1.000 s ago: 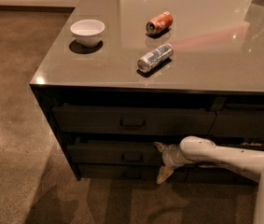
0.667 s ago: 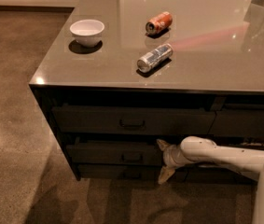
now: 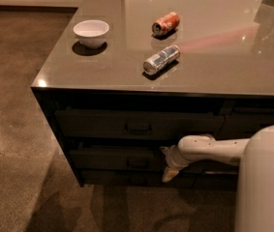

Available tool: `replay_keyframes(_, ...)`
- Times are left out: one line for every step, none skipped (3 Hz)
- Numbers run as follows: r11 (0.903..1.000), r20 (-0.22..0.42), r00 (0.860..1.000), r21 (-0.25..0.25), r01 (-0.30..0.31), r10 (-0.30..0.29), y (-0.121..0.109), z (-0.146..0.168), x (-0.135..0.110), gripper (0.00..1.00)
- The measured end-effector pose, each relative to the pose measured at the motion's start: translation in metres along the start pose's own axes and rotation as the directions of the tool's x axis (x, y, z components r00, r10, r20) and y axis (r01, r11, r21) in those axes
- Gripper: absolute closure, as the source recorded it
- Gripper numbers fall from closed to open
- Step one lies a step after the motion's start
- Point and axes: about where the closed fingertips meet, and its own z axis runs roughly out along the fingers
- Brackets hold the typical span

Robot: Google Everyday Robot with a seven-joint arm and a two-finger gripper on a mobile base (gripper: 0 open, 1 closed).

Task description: Open middle drawer

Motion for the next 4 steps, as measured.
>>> replay_keyframes(0.9983,-0.032,0.999,-0.048,-0.031,0.03,0.0086,0.0066,0.0083,0.47)
replay_keyframes(0.9977,-0.03,0.998,-0.046,-0.05,0.049,0.0117,0.0009,0.0108,0.45)
replay_keyframes(0.9977,-0.03,0.998,-0.046,-0.05,0.049,0.0116,0.0005,0.0107,0.27)
replay_keyframes(0.9977,-0.03,0.998,-0.047,-0.05,0.048,0.0119,-0.0003,0.01,0.0)
